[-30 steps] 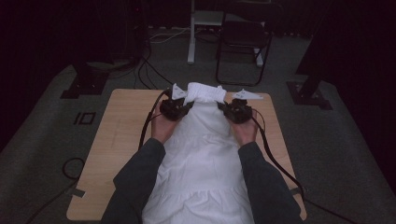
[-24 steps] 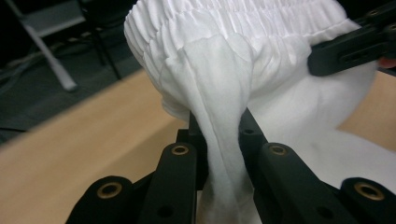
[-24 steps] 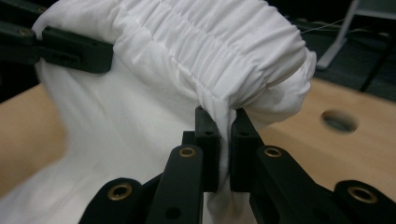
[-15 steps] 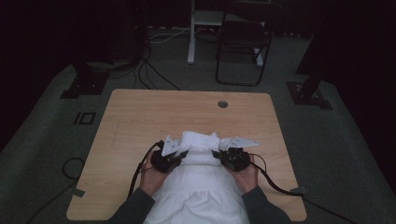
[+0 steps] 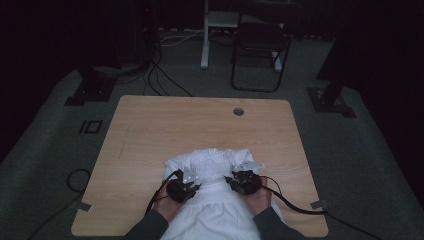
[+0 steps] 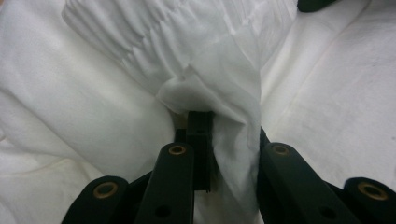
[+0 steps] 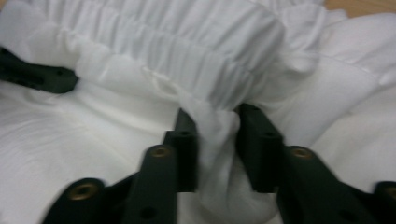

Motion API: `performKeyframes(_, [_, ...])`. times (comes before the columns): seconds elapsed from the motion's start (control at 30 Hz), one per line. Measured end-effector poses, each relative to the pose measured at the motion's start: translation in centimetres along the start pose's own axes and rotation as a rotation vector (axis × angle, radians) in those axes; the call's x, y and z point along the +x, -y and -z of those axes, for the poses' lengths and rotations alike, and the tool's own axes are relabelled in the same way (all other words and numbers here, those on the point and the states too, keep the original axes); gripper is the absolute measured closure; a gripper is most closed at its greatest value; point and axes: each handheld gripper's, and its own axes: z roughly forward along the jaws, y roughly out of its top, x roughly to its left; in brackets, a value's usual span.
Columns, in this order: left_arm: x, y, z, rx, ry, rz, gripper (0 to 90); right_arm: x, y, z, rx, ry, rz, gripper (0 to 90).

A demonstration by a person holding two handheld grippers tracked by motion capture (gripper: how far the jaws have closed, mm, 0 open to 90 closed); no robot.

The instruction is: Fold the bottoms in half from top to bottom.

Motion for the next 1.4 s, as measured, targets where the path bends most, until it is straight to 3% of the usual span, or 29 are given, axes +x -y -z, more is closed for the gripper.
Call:
performKeyframes(0.1, [0.3,-0.2,-0.4,-0.002,-0.006,-0.01,80.3,-0.4,-0.2,-0.7,0.023,-0.012,-0.011,61.1])
performKeyframes(0.17, [0.8,-0.5,-0.8,-0.005,-0.006,-0.006,80.3,-0.6,-0.3,-1.1,0.029,-0.03,-0.008,73.8])
performKeyframes(0.27, [1.7,-1.0,-1.3,-0.007,-0.002,0.006,80.3,-0.7,-0.8,-1.7,0.038,-0.027,0.004,79.5])
performKeyframes(0.43, [3.2,-2.1,-2.2,-0.01,-0.002,0.011,80.3,-1.8,-1.8,-2.6,0.043,-0.022,-0.015,80.8])
performKeyframes(0.67, [4.9,-3.9,-3.8,0.0,-0.024,0.028,80.0,-3.8,-3.8,-4.6,0.037,0.021,0.025,81.3])
performKeyframes(0.8, [5.8,-5.2,-4.7,0.014,-0.045,0.021,79.8,-5.7,-5.1,-5.7,0.037,0.002,-0.012,81.4])
performKeyframes(1.03, [8.3,-7.6,-6.6,0.048,-0.081,-0.016,79.5,-7.3,-6.9,-7.4,0.036,0.039,-0.033,81.3])
performKeyframes(1.17, [9.3,-9.4,-7.8,0.081,-0.133,-0.04,79.1,-8.4,-8.3,-8.4,0.046,0.065,-0.063,81.2])
performKeyframes(1.3, [10.2,-10.6,-8.6,0.113,-0.166,-0.003,79.0,-9.1,-9.6,-9.4,0.052,0.093,-0.1,81.3])
performKeyframes(1.4, [10.3,-10.6,-8.4,0.104,-0.159,0.024,80.0,-9.2,-9.8,-9.4,0.049,0.089,-0.121,81.5])
